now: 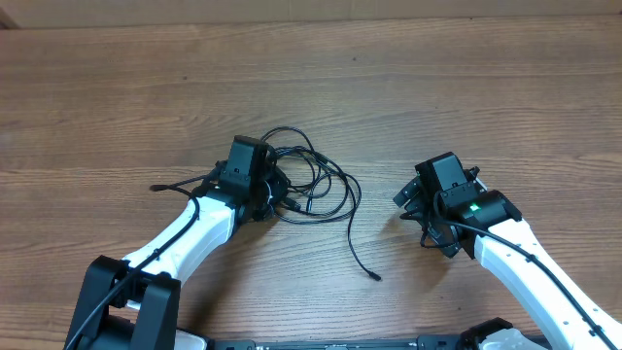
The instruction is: Untangle cables
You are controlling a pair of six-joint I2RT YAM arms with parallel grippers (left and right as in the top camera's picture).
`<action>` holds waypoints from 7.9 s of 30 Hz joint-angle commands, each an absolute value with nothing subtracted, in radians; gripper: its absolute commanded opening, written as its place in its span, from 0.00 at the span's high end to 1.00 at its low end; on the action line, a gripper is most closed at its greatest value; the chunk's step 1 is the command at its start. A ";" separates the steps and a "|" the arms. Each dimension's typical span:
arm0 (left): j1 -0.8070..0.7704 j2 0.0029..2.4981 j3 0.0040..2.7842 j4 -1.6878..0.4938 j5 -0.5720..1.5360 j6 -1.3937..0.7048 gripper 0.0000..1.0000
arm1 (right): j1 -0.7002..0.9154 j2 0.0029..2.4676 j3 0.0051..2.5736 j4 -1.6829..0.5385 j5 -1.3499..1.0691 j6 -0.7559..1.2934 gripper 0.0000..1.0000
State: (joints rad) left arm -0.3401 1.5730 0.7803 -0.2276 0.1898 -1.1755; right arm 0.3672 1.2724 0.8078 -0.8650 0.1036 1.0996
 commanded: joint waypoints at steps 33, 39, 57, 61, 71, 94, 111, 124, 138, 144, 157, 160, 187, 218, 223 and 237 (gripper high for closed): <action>-0.315 1.249 0.843 -0.107 0.655 -0.656 0.96 | 0.365 1.268 0.805 -0.812 0.107 1.102 0.00; -0.315 1.183 0.977 -0.337 0.655 -0.442 0.96 | 0.365 1.268 0.805 -0.809 0.107 1.102 0.00; -0.315 1.176 1.102 -0.539 0.972 0.102 0.96 | 0.365 1.268 0.805 -0.399 -0.745 0.608 0.01; -0.314 1.176 1.102 -0.543 1.017 0.110 0.96 | 0.365 1.268 0.805 -0.290 -0.780 0.613 0.00; -0.313 1.176 1.103 -0.207 1.322 -0.054 0.96 | 0.365 1.270 0.805 -0.308 -0.626 0.634 0.15; 0.007 1.178 1.102 0.421 1.357 -0.690 0.96 | 0.362 1.270 0.805 -0.765 0.171 1.002 0.09; -0.029 1.277 1.102 0.363 1.301 -0.762 0.96 | 0.379 1.270 0.805 -0.197 -0.951 0.670 0.02; -0.092 1.328 1.102 0.480 1.187 -1.112 0.96 | 0.528 1.270 0.805 -0.229 -0.361 0.971 0.05; -0.244 1.328 1.102 0.690 1.170 -1.245 0.96 | 0.553 1.334 0.805 -0.066 -0.178 1.149 0.11; -0.212 1.327 1.104 0.934 1.088 -1.257 0.96 | 0.551 1.378 0.805 -0.275 -0.022 1.149 0.10; 0.094 1.326 1.119 0.943 1.152 -1.287 0.96 | 0.320 1.408 0.805 -0.670 0.130 1.148 0.05; 0.115 1.327 1.119 0.942 1.191 -1.281 0.96 | 0.257 1.408 0.805 -0.687 0.130 1.089 0.02; 0.118 1.326 1.347 -0.433 0.621 -0.491 0.96 | 0.241 1.408 0.805 -0.705 0.104 0.986 0.00; 0.895 1.341 1.936 -1.374 0.043 -0.568 0.96 | 0.241 1.408 0.805 -0.705 0.104 0.986 0.00; 0.935 1.383 1.933 -1.349 0.033 -0.626 0.96 | 0.241 1.408 0.805 -0.705 0.104 0.986 0.00; 0.944 1.434 1.947 -1.332 0.019 -0.656 0.96 | 0.241 1.408 0.805 -0.705 0.104 0.986 0.00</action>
